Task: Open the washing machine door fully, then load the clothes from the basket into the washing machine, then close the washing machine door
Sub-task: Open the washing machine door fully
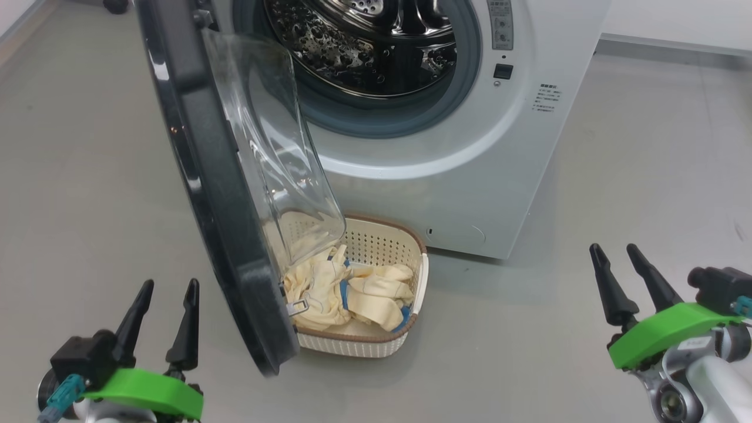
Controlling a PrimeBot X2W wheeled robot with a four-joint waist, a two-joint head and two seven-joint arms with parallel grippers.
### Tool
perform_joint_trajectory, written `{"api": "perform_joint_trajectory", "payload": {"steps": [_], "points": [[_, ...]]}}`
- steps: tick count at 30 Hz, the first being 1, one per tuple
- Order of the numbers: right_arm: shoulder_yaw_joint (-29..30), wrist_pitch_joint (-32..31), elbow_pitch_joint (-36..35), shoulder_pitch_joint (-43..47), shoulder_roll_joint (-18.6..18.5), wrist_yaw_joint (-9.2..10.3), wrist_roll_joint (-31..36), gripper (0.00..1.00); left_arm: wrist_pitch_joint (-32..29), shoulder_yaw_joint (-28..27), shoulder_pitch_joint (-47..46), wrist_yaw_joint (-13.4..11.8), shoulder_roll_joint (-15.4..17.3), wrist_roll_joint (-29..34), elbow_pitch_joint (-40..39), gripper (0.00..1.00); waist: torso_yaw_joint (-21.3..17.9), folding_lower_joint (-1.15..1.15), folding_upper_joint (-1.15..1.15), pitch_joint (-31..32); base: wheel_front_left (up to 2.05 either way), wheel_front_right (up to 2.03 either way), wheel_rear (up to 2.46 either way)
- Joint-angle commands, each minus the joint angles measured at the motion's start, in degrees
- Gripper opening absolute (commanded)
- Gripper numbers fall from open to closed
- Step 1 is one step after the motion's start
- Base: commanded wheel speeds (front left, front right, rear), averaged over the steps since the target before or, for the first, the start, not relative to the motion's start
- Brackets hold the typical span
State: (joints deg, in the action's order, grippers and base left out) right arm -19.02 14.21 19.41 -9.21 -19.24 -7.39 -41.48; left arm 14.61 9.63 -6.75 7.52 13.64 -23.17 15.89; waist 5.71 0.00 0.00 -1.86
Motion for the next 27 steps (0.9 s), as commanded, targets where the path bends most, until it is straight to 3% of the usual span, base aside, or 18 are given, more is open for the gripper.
{"api": "perform_joint_trajectory", "payload": {"steps": [1, 7, 22, 23, 25, 27], "points": [[0.74, 0.78, -2.0, -0.25, -0.26, -0.1, 1.04, 1.0, 0.39, -2.54, -2.04, -0.03, 1.19, 0.49, -1.65, 1.0, -0.01, 0.0, 0.0, -0.09, 0.0, 0.0, 0.0], [2.35, 0.78, -2.04, 2.81, 1.92, -0.1, 4.0, 1.0, 0.39, -2.97, -2.34, -0.03, 1.31, 0.35, -1.56, 1.0, 0.02, 0.0, 0.0, -0.74, 0.0, 0.0, 0.0], [3.35, 0.78, -1.68, 3.75, 2.92, -0.1, 5.72, 1.0, 0.39, -3.59, -2.88, -0.03, 0.95, 0.15, -1.13, 1.0, 0.25, 0.0, 0.0, -1.57, 0.0, 0.0, 0.0], [3.45, 0.78, -1.75, 3.76, 2.89, -0.1, 5.8, 1.0, 0.39, -3.59, -2.87, -0.03, 0.88, 0.05, -0.97, 0.59, 0.32, 0.0, 0.0, -1.51, 0.0, 0.0, 0.0], [3.5, 0.79, -1.9, 3.9, 2.92, -0.1, 5.93, 1.0, 0.39, -3.7, -2.84, -0.03, 0.74, -0.2, -0.6, 0.0, 0.49, 0.0, 0.0, -1.27, 0.0, 0.0, 0.0], [3.58, 0.79, -2.06, 4.14, 2.92, -0.1, 6.04, 1.0, 0.39, -4.15, -2.91, -0.03, 0.48, -0.8, -0.7, 0.0, 0.78, 0.0, 0.0, -1.14, 0.0, 0.0, 0.0]]}}
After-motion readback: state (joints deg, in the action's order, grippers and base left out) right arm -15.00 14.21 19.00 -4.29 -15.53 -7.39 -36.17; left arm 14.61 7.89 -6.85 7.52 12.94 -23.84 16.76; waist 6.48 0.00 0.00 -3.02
